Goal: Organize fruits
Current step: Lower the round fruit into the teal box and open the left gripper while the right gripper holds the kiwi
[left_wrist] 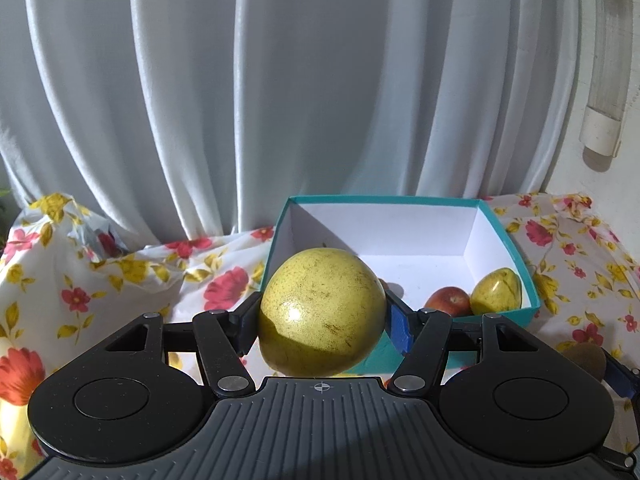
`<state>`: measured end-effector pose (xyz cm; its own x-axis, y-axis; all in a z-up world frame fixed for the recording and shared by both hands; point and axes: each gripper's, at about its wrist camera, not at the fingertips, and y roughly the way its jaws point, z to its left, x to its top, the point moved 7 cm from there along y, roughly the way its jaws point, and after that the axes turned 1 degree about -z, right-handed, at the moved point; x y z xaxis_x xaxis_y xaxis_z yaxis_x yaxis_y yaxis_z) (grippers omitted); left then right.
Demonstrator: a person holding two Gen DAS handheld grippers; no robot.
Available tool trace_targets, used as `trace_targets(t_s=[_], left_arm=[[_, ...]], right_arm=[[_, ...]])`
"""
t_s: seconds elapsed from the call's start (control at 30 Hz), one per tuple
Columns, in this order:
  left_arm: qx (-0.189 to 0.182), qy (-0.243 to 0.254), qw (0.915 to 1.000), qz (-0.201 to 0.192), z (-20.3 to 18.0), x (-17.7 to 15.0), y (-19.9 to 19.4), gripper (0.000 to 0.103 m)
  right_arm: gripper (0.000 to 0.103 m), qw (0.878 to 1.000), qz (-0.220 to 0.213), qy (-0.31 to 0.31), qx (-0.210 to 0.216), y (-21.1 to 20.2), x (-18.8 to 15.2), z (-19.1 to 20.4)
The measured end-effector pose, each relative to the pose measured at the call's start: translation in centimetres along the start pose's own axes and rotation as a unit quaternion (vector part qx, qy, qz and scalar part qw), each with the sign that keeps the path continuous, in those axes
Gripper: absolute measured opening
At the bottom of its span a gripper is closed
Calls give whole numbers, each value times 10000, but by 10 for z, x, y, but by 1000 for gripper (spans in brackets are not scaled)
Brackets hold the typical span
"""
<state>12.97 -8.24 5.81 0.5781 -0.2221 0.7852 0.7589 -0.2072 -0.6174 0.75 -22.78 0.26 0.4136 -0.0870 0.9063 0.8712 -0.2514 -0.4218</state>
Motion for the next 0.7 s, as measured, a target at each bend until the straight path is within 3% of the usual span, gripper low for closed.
trace_targets(t_s=[0.47, 0.7], left_arm=[[-33, -74, 10000, -56, 9, 14, 39, 68], [-17, 80, 10000, 17, -1, 14, 80, 68]], right_arm=[[67, 9994, -201, 121, -268, -12, 7, -16], [67, 9990, -258, 160, -330, -13, 8, -18]])
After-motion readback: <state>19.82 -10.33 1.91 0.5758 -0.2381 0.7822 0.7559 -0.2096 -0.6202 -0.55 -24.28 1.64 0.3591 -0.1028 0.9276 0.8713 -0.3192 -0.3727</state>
